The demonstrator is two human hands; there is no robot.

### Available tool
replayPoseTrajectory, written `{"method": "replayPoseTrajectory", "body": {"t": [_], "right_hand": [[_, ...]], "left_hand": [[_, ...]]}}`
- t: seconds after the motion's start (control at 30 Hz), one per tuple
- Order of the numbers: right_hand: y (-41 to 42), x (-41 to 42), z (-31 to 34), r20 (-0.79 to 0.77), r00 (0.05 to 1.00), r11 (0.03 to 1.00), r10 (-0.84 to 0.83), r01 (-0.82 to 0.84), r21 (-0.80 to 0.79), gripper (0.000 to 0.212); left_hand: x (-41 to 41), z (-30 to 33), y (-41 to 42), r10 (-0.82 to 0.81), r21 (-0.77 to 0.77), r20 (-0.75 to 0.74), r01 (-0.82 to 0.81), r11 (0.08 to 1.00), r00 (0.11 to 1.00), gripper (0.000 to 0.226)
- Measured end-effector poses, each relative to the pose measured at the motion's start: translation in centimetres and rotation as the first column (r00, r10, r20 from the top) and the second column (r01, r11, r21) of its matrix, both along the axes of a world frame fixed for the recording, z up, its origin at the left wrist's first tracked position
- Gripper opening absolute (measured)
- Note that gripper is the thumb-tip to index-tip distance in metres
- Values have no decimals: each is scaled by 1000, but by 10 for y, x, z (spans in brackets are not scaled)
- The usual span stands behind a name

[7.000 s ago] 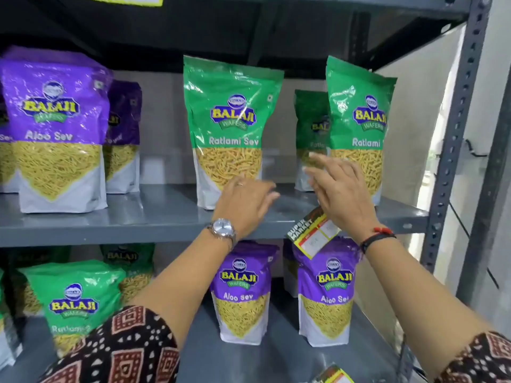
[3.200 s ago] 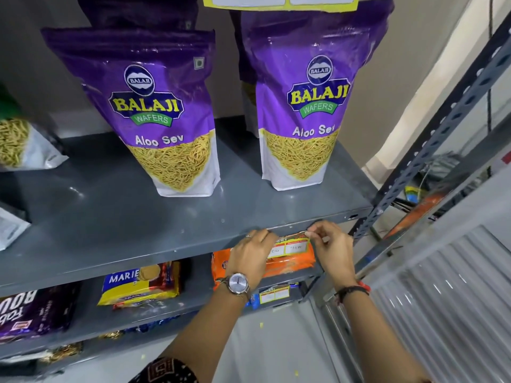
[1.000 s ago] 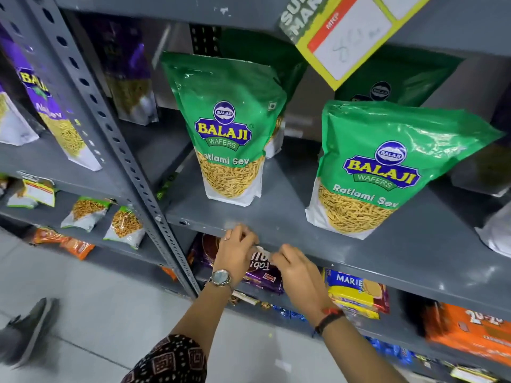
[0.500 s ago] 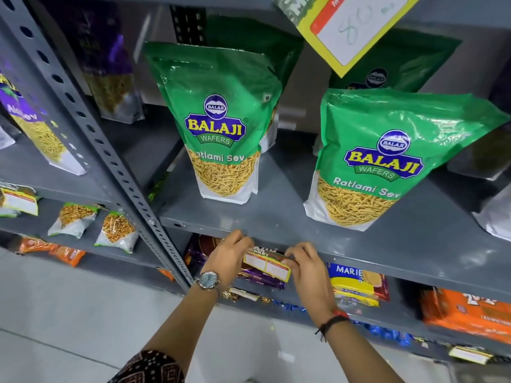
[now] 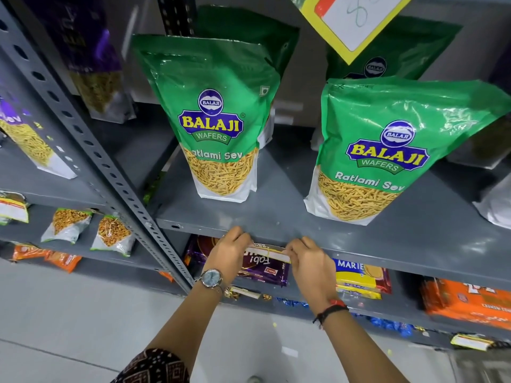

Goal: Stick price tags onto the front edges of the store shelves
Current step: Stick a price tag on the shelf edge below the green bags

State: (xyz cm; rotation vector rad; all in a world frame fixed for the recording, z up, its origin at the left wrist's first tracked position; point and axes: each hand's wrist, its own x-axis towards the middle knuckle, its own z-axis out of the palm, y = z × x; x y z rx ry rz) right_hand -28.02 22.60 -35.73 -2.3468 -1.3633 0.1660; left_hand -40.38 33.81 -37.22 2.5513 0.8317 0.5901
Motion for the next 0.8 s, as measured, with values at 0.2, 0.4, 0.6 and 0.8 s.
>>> {"method": "replayPoseTrajectory", "body": {"t": [0.2, 0.4, 0.6, 0.8], "right_hand": [[-1, 1, 7, -72, 997, 998, 17, -12, 70, 8], [2, 3, 2, -132, 991, 996, -7, 19, 87, 11], [9, 8, -2, -129, 991, 994, -27, 40, 98, 14], [14, 22, 6, -75, 997, 999, -21, 19, -30, 30]], "left_hand": [[1, 4, 0, -1, -27, 67, 3, 1000, 998, 19], [5, 4, -1, 22, 0, 107, -22, 1000, 994, 20], [10, 3, 2, 147, -88, 122, -136, 987, 982, 16], [11, 3, 9, 162, -124, 118, -148, 981, 980, 28]]}}
